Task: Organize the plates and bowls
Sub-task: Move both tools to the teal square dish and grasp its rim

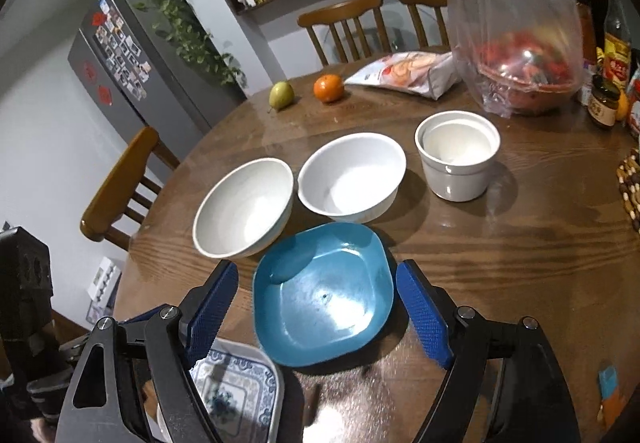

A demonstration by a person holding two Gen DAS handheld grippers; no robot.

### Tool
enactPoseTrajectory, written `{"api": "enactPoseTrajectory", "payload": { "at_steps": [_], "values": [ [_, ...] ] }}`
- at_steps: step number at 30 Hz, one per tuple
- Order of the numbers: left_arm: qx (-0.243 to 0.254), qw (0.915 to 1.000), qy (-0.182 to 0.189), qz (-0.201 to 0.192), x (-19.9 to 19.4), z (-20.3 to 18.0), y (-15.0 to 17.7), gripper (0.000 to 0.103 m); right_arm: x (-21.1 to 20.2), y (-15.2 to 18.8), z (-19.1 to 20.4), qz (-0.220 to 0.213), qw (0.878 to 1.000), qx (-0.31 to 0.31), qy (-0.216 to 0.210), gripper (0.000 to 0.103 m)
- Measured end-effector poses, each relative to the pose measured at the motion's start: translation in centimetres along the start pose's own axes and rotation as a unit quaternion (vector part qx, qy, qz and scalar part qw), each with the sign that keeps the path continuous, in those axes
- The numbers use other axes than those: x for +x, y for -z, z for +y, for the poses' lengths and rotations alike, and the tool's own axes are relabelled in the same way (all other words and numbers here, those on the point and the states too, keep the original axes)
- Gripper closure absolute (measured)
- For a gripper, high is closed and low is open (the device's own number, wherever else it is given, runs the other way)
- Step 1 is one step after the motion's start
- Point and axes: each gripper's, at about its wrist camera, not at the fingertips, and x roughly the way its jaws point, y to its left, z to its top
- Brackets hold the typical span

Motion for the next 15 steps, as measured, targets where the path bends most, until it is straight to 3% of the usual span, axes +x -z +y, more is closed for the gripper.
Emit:
{"api": "enactPoseTrajectory", "payload": {
  "at_steps": [11, 15],
  "values": [
    [-0.01, 0.9987, -0.017, 0.047, 4.4, 0.1, -1.2, 0.041, 5.2, -1.4, -2.7, 0.047, 0.999, 0.022, -0.011, 0.022],
    [-0.009, 0.998, -0.017, 0.061, 5.3, 0.1, -1.2, 0.053, 7.1, -1.0, -3.9, 0.073, 0.996, 0.044, -0.006, 0.039]
  ]
}}
